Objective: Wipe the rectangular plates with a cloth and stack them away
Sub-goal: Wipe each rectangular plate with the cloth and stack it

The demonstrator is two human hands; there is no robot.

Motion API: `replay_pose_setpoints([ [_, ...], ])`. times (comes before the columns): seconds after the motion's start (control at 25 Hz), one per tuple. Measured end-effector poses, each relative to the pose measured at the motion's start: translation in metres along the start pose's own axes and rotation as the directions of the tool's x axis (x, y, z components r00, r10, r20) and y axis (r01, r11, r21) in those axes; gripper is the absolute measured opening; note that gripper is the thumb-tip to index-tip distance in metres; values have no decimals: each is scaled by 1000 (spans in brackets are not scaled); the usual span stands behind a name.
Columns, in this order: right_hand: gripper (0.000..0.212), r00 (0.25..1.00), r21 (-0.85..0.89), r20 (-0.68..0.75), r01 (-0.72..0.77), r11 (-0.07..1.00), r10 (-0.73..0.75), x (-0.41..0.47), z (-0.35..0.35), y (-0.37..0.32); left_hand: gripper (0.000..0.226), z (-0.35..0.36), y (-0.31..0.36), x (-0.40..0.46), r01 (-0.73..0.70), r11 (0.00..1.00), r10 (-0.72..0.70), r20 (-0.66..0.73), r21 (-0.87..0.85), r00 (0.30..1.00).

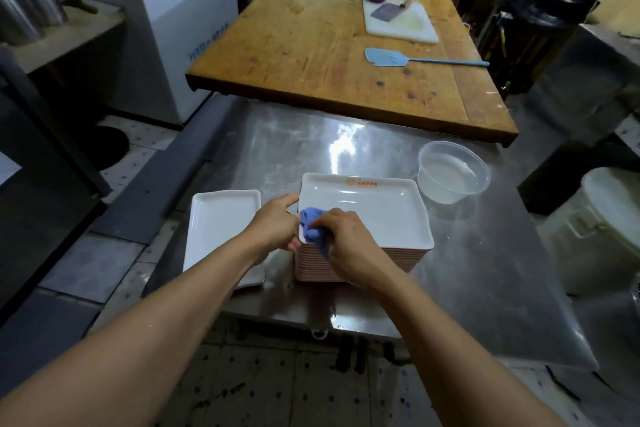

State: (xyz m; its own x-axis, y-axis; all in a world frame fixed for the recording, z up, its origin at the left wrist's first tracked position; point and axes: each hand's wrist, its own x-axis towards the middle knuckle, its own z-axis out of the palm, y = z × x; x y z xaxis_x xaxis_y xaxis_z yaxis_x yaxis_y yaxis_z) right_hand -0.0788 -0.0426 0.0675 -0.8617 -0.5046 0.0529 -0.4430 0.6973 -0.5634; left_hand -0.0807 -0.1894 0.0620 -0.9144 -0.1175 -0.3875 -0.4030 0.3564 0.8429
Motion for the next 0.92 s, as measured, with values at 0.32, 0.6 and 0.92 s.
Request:
replay_pose_setpoints([
  [0.32, 35, 998, -139, 27, -47, 989, 51, 54, -6, 12, 44, 9, 3, 4, 4, 980, 20, -117, 198, 993],
  [0.6, 45, 995, -363, -62, -99, 926, 82, 59, -8, 28, 34, 17, 7, 11, 33, 902, 53, -187, 431, 981],
  [0.92, 44, 928, -429, -205, -371, 824, 312, 16, -46, 71, 32, 23, 8, 12, 39, 903, 72, -240, 429, 968],
])
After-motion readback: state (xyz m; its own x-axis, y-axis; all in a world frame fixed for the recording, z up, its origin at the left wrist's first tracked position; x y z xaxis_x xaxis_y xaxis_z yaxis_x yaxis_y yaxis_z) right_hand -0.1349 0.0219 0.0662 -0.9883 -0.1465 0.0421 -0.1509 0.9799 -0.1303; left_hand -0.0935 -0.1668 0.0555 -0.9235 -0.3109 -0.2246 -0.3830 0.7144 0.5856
